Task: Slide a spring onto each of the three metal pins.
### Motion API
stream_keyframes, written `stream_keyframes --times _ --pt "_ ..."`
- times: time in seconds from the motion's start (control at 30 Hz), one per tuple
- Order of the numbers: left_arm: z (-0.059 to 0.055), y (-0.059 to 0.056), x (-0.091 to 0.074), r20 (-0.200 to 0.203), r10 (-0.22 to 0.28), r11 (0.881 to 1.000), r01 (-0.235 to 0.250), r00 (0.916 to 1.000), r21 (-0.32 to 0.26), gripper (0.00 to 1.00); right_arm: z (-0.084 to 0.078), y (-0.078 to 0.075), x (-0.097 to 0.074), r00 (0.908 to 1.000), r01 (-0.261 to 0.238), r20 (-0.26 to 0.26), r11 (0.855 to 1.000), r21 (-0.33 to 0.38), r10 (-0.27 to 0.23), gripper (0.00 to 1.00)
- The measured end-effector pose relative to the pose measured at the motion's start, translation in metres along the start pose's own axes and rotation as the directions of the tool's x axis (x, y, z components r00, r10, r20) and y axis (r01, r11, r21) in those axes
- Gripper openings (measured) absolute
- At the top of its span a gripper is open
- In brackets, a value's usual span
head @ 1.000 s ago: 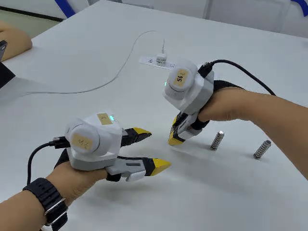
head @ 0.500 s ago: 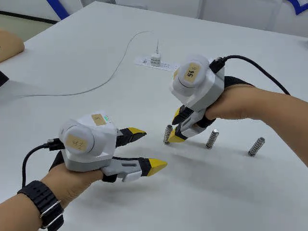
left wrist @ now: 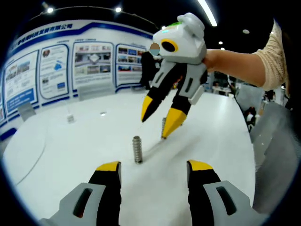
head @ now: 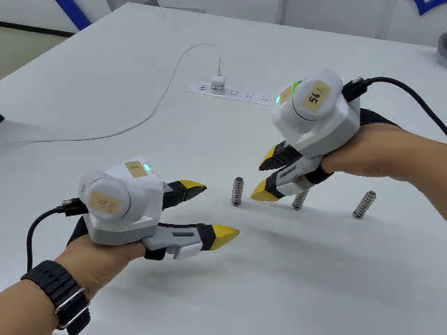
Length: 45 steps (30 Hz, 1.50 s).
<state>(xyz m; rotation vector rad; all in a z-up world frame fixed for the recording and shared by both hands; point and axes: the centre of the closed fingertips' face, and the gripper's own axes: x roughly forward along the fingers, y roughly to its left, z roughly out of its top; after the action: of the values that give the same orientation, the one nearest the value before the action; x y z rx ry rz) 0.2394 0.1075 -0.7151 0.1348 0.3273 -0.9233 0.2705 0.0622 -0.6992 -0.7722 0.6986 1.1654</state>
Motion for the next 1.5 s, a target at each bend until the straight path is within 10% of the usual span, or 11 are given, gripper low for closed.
stream_keyframes --times 0.53,1.5 --pt "0.004 0.000 0.002 0.001 -0.001 1.000 0.001 1.0000 0.008 0.59 -0.033 -0.013 -0.036 0.9924 0.090 0.074 0.991 0.101 -0.098 0.39" --pt "0.002 -0.002 0.002 -0.010 0.001 1.000 -0.001 1.0000 0.001 0.62 -0.121 -0.019 -0.098 0.9373 0.233 0.172 0.912 0.337 -0.303 0.56"
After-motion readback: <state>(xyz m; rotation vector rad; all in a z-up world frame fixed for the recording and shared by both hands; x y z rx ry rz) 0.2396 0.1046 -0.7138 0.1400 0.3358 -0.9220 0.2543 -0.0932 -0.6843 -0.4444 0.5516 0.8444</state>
